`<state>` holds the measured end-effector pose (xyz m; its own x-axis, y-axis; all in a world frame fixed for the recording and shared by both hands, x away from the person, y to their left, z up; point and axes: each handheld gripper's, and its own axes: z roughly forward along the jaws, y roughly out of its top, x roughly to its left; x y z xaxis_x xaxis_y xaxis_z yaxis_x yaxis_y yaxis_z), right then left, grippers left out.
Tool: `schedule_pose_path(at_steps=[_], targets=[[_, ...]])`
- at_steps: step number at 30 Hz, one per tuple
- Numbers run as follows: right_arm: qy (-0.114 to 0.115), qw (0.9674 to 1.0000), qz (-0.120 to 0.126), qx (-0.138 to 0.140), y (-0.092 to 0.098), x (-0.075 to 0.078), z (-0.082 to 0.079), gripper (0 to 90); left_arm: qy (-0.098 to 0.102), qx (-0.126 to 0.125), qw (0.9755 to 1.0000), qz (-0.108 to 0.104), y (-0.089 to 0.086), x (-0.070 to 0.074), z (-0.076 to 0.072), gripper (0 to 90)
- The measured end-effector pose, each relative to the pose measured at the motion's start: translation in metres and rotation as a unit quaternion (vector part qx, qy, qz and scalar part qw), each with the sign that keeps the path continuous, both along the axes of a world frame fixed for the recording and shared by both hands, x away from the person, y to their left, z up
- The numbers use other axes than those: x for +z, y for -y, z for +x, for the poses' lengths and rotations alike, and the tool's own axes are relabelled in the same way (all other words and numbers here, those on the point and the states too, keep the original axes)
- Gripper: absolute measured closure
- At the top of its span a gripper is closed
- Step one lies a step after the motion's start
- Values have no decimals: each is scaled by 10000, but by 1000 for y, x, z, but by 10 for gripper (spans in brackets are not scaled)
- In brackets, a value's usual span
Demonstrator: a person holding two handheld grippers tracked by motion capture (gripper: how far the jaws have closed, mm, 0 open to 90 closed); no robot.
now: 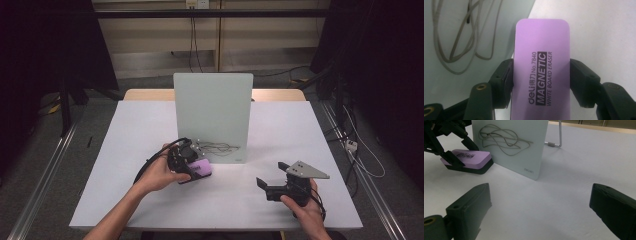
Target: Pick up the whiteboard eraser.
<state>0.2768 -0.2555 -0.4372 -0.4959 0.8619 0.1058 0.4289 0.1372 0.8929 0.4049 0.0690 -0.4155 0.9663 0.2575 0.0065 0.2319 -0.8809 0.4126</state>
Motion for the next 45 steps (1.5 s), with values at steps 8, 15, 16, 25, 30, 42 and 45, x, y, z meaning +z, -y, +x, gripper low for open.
schedule_pose_path(at_steps=[8,15,16,25,30,42,45], targets=[[-9,10000,-5,-7,1,0,0,36,-103,92,9999,-98,0,2,-1,411],[-25,10000,-6,-7,0,0,1,36,24,231,9986,-480,-7,12,-5,411],[-26,10000,-6,-14,0,0,1,36,38,260,9981,-553,-9,14,-5,411],[-50,9999,54,-73,1,-1,3,36,-24,418,9951,-899,-23,20,-10,411],[-40,10000,24,-43,0,0,2,36,167,569,9936,-957,-28,27,-12,411],[-17,10000,17,11,1,0,0,36,302,789,9793,-1838,-47,42,-11,411],[-23,10000,13,15,1,0,1,36,313,847,9737,-2093,-51,46,-11,410]])
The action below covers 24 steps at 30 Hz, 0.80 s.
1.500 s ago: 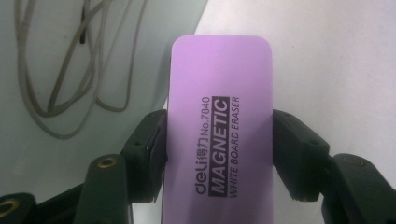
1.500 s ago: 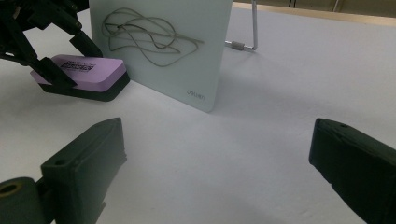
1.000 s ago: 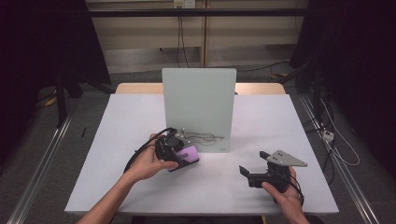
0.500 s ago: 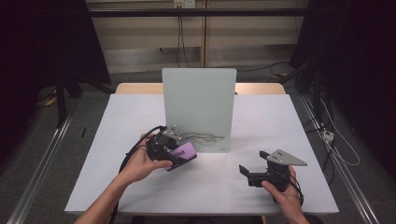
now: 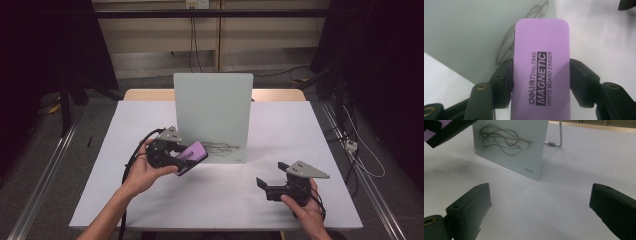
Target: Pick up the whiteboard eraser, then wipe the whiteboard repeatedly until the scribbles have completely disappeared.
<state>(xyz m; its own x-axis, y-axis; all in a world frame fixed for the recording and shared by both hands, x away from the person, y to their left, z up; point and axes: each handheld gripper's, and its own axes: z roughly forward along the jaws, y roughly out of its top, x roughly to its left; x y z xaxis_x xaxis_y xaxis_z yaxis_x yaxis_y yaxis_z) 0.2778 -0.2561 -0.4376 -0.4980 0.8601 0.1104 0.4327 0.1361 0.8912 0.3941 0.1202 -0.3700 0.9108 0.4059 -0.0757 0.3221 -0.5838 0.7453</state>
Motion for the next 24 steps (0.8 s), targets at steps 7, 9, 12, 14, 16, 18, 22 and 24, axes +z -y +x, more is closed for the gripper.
schedule_pose_path(at_steps=[7,9,12,14,16,18,22,24], targets=[[-7,10000,3,-6,0,0,0,36,205,129,9996,-159,-3,6,-1,410],[-9,10000,-4,0,0,0,0,36,286,165,9994,-115,-1,6,-1,410],[-29,10000,18,1,0,0,2,36,378,179,9990,-125,-1,5,-2,410],[-46,10000,26,12,-1,-1,3,36,500,197,9985,-107,-1,6,-3,410],[-56,10000,30,2,-1,-1,4,36,539,258,9980,-218,-3,6,-4,410],[-66,10000,27,8,-2,-1,5,36,709,317,9968,-191,-7,8,-4,410],[-70,10000,35,-5,-2,-1,4,36,846,483,9947,-329,-12,12,-6,410],[-47,10000,25,5,-2,0,3,36,867,463,9945,-363,-12,13,-5,410]])
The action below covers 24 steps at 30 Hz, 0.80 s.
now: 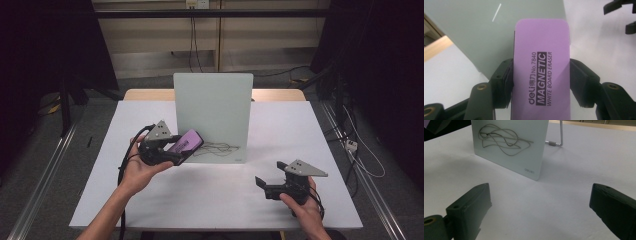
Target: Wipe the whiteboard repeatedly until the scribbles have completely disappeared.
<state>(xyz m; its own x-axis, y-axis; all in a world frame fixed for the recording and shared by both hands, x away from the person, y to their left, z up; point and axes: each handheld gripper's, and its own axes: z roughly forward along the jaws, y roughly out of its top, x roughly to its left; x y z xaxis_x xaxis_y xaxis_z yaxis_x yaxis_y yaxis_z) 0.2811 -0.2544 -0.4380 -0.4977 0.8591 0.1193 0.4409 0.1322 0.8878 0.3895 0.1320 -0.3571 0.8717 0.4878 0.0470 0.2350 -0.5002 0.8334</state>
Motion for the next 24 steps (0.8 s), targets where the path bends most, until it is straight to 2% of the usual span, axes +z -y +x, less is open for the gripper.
schedule_pose_path(at_steps=[2,3,5,6,7,10,12,15,17,21,24], targets=[[-4,10000,-38,30,0,0,-1,36,54,32,10000,-9,2,0,0,410],[6,10000,-36,40,0,0,-1,36,163,19,9999,42,2,1,-1,410],[10,10000,-23,62,0,0,-2,36,212,37,9998,20,4,1,-3,411],[16,10000,-23,74,0,0,-2,36,316,48,9995,76,4,2,-4,410],[27,10000,-25,87,0,0,-3,36,343,46,9994,29,5,1,-5,410],[15,9999,-19,102,1,0,-2,36,453,84,9989,124,6,2,-5,410],[-12,10000,-7,89,0,0,-2,36,560,117,9983,85,5,3,-6,410],[-9,10000,-29,83,0,0,-2,36,831,179,9963,94,2,5,-8,410],[0,9999,-48,96,-1,0,-1,36,945,169,9953,97,2,6,-8,410],[-24,10000,-31,90,-1,0,-2,36,1146,193,9926,342,9,1,-10,410],[-20,10000,-10,87,0,0,-2,36,1243,113,9913,428,15,-4,-12,410]])
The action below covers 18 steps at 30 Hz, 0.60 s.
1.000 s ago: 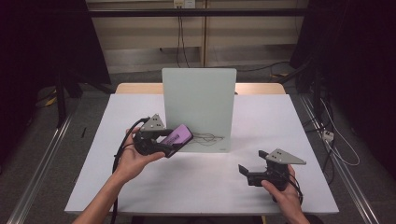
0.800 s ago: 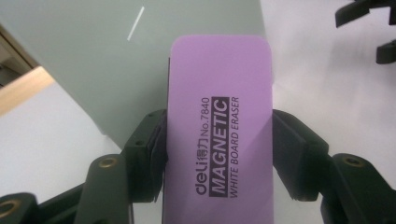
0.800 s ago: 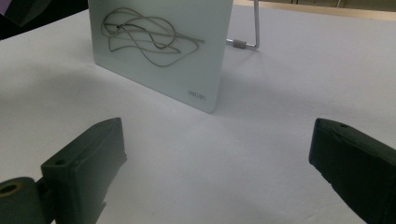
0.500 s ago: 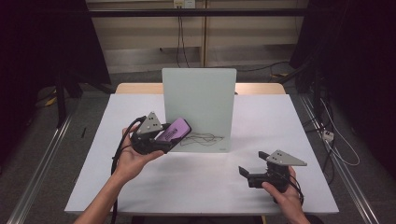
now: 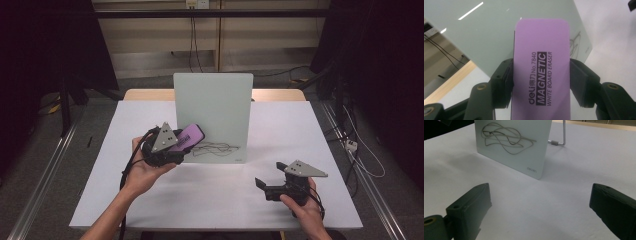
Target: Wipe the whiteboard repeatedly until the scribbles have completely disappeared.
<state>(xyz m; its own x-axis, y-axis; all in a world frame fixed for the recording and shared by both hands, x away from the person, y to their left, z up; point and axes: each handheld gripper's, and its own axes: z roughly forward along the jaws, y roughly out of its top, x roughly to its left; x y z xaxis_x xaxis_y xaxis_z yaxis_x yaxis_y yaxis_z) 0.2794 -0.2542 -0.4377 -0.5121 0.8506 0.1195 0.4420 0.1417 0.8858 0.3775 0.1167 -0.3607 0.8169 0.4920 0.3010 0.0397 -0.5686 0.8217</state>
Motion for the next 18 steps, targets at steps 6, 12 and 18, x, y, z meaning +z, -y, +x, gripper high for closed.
schedule_pose_path(at_steps=[6,12,18], targets=[[-18,10000,-8,-4,0,0,0,36,72,-10,9999,141,5,-7,1,409],[-12,10000,-35,-11,-1,0,1,36,100,16,9995,300,11,-15,1,410],[-2,10000,-27,-23,0,0,1,36,227,-32,9988,444,17,-18,0,409]])
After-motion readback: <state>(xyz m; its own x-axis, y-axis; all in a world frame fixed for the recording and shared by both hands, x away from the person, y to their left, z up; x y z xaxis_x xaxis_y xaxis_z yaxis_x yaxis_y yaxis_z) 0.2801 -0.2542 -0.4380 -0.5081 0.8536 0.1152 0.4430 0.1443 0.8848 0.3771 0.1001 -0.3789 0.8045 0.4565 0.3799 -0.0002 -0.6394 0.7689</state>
